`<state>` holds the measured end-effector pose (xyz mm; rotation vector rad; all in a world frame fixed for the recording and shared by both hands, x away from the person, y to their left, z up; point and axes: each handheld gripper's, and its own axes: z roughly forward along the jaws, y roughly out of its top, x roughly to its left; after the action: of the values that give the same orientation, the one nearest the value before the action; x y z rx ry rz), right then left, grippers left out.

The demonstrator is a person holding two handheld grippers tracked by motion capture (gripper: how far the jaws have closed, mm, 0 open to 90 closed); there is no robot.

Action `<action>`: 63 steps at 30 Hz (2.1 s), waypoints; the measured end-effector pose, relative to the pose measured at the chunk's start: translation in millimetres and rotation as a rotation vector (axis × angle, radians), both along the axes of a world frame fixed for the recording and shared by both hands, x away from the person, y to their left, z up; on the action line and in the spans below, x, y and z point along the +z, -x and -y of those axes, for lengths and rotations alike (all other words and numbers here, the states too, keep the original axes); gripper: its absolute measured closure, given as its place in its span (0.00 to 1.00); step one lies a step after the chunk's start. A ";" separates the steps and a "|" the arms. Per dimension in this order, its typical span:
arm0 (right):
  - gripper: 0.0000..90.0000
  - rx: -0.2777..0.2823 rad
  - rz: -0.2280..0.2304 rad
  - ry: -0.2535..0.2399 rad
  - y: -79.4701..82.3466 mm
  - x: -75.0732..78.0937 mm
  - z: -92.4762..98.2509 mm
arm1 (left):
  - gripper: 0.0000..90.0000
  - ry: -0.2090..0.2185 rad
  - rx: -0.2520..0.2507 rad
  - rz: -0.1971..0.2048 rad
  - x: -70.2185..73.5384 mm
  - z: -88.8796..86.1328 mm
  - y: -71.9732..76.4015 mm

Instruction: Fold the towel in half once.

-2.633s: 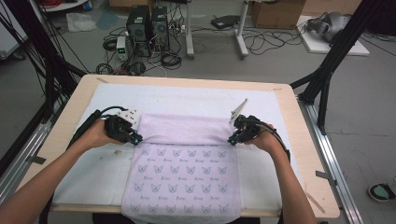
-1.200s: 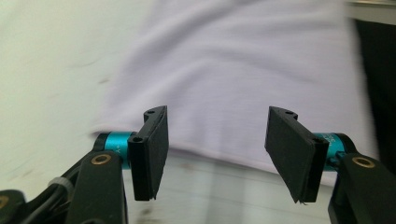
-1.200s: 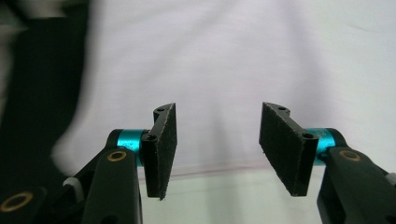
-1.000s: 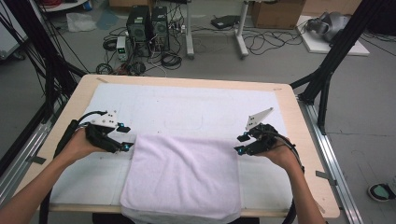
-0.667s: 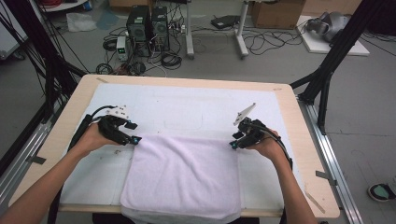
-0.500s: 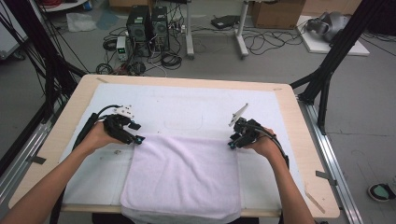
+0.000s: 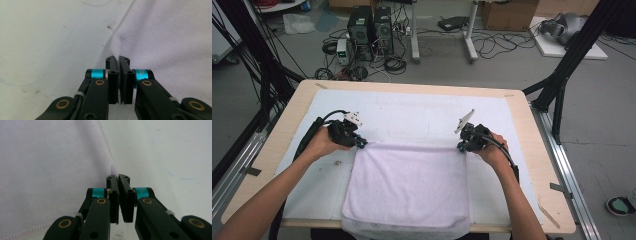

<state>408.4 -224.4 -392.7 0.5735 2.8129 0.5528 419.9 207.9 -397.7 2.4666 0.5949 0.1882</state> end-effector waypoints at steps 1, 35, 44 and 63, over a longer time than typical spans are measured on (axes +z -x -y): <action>0.97 -0.008 0.011 -0.008 -0.7 1.5 0.8 | 0.96 -0.005 -0.004 0.006 4.6 -0.6 -3.7; 0.45 0.007 -0.037 -0.238 -33.4 32.5 18.0 | 0.27 0.102 -0.175 0.107 30.9 -3.5 -23.8; 0.43 0.217 -0.095 -0.234 24.2 32.7 18.8 | 0.23 0.070 -0.401 0.115 22.2 -9.2 44.8; 0.56 0.441 -0.218 0.007 67.4 -3.9 -4.8 | 0.32 -0.084 -0.461 0.082 -12.5 -10.0 86.9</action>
<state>341.0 -219.6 -396.6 0.0015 3.1644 0.5847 333.0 217.8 -410.3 2.5857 -0.0247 0.1301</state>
